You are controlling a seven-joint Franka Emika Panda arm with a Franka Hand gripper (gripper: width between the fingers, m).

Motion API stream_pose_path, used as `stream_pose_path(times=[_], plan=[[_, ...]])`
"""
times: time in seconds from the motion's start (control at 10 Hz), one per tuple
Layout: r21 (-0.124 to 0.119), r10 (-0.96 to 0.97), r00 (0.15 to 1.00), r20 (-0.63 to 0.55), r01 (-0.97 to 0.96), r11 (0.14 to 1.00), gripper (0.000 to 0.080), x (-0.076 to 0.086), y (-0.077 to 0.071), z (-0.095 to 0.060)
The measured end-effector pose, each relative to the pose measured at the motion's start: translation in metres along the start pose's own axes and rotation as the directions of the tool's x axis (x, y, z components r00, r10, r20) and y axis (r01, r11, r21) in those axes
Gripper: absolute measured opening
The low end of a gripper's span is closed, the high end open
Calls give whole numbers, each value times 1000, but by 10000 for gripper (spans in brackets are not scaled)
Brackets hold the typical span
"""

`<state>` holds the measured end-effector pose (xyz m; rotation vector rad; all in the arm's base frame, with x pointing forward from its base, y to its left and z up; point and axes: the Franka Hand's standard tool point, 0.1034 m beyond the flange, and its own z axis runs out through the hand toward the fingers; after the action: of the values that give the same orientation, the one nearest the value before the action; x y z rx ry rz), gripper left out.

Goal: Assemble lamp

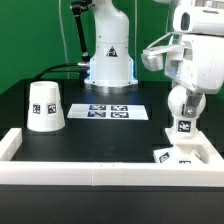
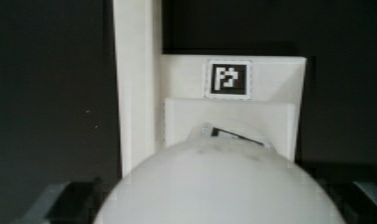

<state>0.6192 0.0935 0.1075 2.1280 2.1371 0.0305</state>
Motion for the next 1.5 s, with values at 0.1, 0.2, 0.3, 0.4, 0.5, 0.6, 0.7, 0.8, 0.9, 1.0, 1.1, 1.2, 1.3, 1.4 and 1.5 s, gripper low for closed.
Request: stream_pose_path(times=[0.1,0.2,0.3,0.4,0.5,0.6,0.7,0.8,0.9,1.0,1.1,1.2,1.3,1.4,1.5], plan=[[1,37,999,0,-37,999,573,0,0,0],[-2,151,989,-3,-151,989,573,-1,-2,0],[-9,292,956,-9,-292,956,573,1,-4,-1],[-9,416,909,-13,-416,909,573,5,-7,-1],[-7,540,841,-14,-540,842,574,8,-8,-1],[-5,628,778,-14,-629,778,574,8,-9,0],[-5,681,732,-14,-681,732,574,7,-8,0],[-6,714,699,-21,-715,699,574,7,-7,1],[-4,767,642,-21,-767,642,576,6,-7,1],[-4,785,619,-21,-786,619,576,6,-7,1],[-2,829,558,-21,-830,558,576,6,-7,1],[-1,851,524,-21,-851,524,576,6,-7,1],[1,895,446,-21,-895,446,576,6,-7,1],[6,939,343,-21,-939,343,576,6,-7,0],[13,984,179,-17,-984,180,576,4,-8,0]])
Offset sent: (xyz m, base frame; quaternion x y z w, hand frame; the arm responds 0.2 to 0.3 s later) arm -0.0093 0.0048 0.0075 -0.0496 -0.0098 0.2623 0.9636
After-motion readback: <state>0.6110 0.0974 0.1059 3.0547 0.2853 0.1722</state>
